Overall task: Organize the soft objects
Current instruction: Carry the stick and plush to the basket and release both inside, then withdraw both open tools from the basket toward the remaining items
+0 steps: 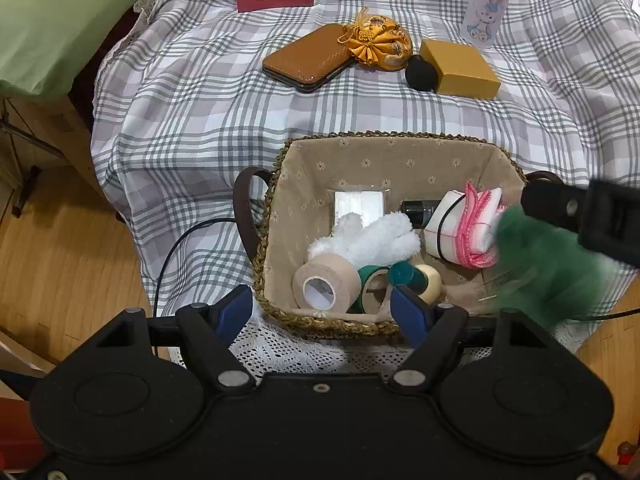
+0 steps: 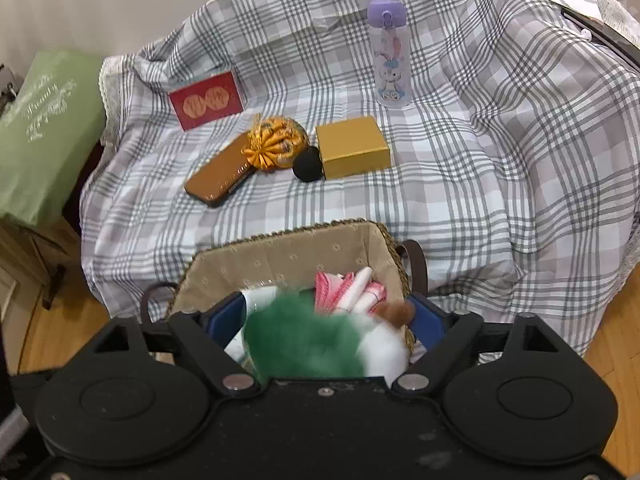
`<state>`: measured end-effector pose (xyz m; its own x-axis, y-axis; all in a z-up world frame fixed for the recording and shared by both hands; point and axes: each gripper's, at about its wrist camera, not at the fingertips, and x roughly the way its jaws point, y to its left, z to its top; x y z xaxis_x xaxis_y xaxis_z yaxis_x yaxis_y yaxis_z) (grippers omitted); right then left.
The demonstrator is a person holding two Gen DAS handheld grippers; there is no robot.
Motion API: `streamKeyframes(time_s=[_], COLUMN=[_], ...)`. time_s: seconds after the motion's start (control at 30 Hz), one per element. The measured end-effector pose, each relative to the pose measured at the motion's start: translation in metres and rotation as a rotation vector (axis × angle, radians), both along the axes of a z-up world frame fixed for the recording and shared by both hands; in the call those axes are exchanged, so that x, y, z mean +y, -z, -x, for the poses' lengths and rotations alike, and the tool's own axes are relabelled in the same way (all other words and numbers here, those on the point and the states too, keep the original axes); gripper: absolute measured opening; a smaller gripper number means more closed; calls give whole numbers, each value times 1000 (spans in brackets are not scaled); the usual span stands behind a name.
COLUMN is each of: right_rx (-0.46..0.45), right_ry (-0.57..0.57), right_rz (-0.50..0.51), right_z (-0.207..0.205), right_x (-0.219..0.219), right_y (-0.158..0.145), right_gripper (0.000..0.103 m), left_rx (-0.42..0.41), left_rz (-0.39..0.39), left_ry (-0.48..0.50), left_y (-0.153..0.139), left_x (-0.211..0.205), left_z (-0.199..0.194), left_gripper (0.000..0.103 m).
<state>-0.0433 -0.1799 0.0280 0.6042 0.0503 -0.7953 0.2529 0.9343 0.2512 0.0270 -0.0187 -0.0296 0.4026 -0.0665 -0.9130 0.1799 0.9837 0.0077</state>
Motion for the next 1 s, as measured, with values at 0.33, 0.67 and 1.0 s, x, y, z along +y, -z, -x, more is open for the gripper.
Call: streamKeyframes(time_s=[0.33, 0.67, 1.0], right_rx=[32, 92, 146], right_ry=[21, 20, 24], right_rz=[-8, 33, 30], right_z=[6, 8, 8], right_x=[-3, -1, -6], right_y=[4, 16, 28], right_gripper=[86, 86, 86], left_rx=[15, 23, 44], left_rz=[-1, -14, -17], left_ry=[-4, -11, -13], left_y=[1, 2, 6], left_x=[1, 2, 4], left_z=[-1, -1, -2], left_gripper=[73, 73, 73])
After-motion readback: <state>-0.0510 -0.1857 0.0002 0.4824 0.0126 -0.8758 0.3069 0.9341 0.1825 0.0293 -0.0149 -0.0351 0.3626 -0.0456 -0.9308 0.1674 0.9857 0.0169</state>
